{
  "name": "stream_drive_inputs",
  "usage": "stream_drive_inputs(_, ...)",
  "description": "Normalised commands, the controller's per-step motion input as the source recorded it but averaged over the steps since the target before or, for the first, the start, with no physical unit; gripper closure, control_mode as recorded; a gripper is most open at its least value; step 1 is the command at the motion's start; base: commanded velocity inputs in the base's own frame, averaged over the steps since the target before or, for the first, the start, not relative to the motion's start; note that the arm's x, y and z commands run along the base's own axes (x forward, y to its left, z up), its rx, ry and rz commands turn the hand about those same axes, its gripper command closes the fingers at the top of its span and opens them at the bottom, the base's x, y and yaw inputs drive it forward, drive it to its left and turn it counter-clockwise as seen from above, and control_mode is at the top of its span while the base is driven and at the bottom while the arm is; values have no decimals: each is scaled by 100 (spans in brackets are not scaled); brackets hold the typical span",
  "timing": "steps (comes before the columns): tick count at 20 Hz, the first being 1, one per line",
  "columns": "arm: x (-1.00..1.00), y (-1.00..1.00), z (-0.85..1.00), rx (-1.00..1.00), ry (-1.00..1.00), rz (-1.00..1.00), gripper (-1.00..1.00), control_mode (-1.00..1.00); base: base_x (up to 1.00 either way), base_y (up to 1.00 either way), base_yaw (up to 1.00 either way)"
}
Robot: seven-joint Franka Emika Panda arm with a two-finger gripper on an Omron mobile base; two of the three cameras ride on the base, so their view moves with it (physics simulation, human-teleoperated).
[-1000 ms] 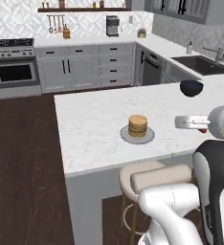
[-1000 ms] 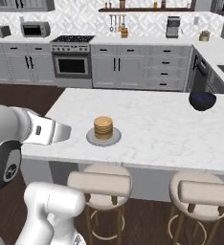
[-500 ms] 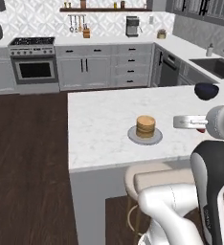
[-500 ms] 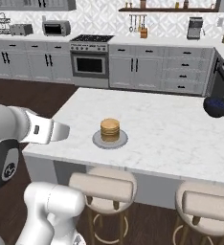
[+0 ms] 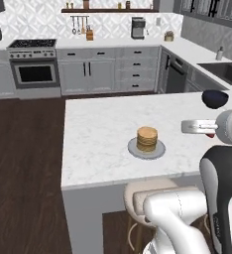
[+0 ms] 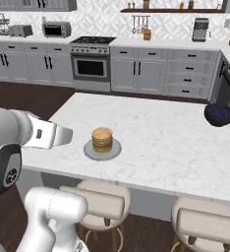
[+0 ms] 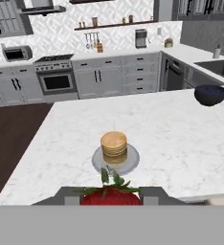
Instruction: Take the strawberry from the fridge and place it on top of the pancake, located on the dining counter.
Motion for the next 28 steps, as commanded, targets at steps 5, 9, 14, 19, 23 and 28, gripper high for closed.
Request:
stream_drive_inputs(5,0,0,0,0,0,0,100,100,98,0,0)
stream_drive_inputs(9,25,0,-1,-1,8,0,100,-100,75,8,0)
stream_drive_inputs(14,94,0,-32,-2,39,0,100,-100,0,0,0)
stream_drive_inputs(19,56,0,-57,-1,23,4,100,-100,0,0,0)
stream_drive_inputs(23,59,0,-78,0,12,2,100,-100,0,0,0)
stream_drive_inputs(28,72,0,-55,0,4,1,100,-100,0,0,0)
